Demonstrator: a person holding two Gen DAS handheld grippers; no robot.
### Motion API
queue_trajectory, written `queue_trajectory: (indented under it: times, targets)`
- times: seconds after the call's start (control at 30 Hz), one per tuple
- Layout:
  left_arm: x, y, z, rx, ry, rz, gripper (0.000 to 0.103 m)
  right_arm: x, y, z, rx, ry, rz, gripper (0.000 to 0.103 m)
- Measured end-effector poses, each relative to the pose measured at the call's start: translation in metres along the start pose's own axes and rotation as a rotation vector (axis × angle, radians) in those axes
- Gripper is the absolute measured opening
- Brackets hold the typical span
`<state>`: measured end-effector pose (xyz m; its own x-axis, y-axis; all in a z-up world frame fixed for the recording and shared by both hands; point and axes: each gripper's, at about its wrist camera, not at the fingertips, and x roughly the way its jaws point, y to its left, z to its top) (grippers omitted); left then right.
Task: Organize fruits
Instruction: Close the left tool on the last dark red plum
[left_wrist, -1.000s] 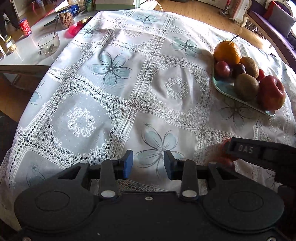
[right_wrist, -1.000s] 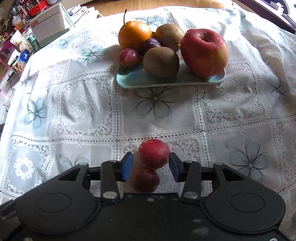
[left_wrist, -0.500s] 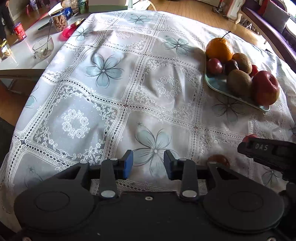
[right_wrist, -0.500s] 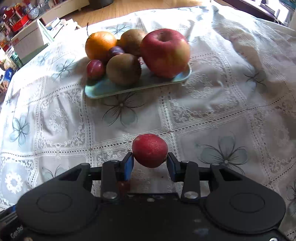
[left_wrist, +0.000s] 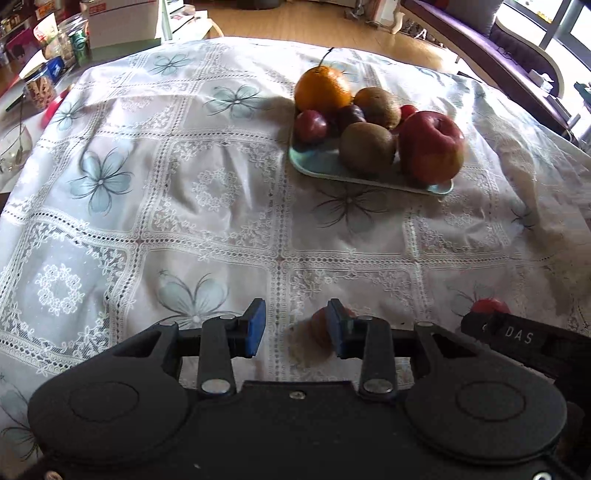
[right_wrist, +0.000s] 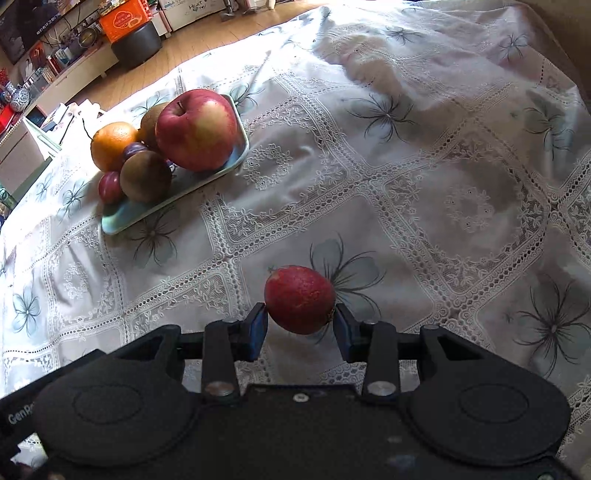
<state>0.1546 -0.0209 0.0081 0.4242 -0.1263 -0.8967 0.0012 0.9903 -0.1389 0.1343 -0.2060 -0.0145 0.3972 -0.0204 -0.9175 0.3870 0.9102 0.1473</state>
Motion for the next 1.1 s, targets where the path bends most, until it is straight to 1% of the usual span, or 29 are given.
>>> queue_trajectory:
  times: [0.13,0.23,0.33,0.43,0.53,0.57,0.67,0.8,0.9,1.03,1.1]
  targets:
    - [0.005,-0.017,-0.002,0.06,0.002,-0.056,0.045,-0.006,0.006,-0.006,-0.019,-0.023,0.006,0.04]
    - [0.014,-0.024,-0.004,0.064,0.01,-0.065,0.045,-0.011,0.007,-0.011,-0.032,-0.039,0.003,0.04]
    - [0.027,-0.025,-0.004,0.036,0.039,-0.057,0.045,-0.01,0.007,-0.013,-0.035,-0.04,-0.002,0.04]
    - [0.036,-0.025,-0.007,0.036,0.042,-0.004,0.046,-0.006,0.004,-0.013,-0.028,-0.037,-0.017,0.04]
    - [0.036,-0.022,-0.006,0.02,0.044,-0.018,0.046,0.0,0.003,-0.013,-0.022,-0.026,-0.029,0.04]
    - [0.036,-0.023,-0.006,0.019,0.041,-0.012,0.046,0.001,0.003,-0.014,-0.024,-0.025,-0.035,0.04]
    - [0.04,-0.027,-0.007,0.04,0.049,0.0,0.052,0.002,0.003,-0.016,-0.026,-0.031,-0.042,0.04]
    - [0.046,-0.028,-0.008,0.045,0.076,-0.014,0.055,0.003,0.002,-0.016,-0.019,-0.038,-0.052,0.04]
    - [0.049,-0.03,-0.008,0.049,0.088,-0.004,0.057,0.003,0.003,-0.017,-0.024,-0.042,-0.052,0.04]
    - [0.054,-0.031,-0.008,0.055,0.109,0.01,0.056,0.002,0.007,-0.019,-0.045,-0.058,-0.07,0.04]
    - [0.058,-0.029,-0.008,0.048,0.131,0.013,0.049,0.002,0.007,-0.02,-0.052,-0.06,-0.068,0.04]
